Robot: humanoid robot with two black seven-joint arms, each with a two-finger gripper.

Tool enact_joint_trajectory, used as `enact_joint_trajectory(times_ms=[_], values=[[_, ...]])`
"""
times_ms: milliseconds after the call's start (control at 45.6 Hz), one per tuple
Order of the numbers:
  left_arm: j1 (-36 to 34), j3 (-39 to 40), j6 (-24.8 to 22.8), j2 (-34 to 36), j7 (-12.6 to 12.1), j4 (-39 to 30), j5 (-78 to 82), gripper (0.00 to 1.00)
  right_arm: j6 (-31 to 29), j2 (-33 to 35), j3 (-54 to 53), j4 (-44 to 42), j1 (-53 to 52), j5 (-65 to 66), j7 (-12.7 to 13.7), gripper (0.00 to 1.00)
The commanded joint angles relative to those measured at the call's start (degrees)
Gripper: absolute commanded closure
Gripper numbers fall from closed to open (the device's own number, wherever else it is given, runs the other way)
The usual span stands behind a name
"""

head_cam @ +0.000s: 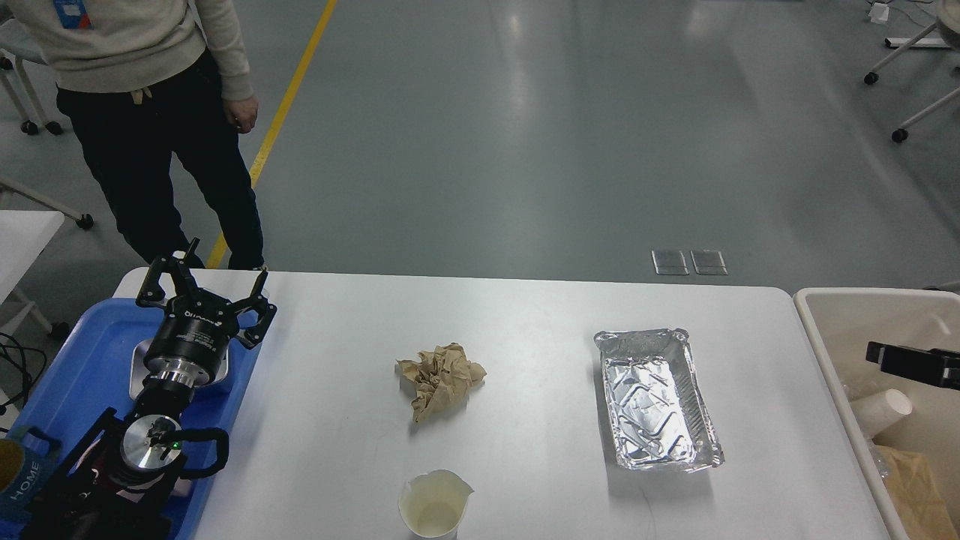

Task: Tidy desktop
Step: 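Raise the left gripper and move the right gripper off the foil tray, then reach the right gripper to the near edge of the foil tray and grasp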

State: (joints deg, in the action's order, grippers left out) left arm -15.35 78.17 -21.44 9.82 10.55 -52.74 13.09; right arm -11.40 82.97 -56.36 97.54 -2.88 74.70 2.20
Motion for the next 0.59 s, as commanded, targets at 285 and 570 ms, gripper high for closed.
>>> enact_joint_trajectory(times_ms=[285,570], values=[[0.9,-0.7,0.7,0.2,-1.3,0.1,0.2,0.03,-1.6,-18.5,4.3,-1.5,3.0,-16.7,0.7,0.00],[2.2,-2.1,1.0,1.1,-2.3,0.0,0.2,0.03,2.7,-30.5,4.0,-3.8,6.9,-16.9,1.1,0.00]])
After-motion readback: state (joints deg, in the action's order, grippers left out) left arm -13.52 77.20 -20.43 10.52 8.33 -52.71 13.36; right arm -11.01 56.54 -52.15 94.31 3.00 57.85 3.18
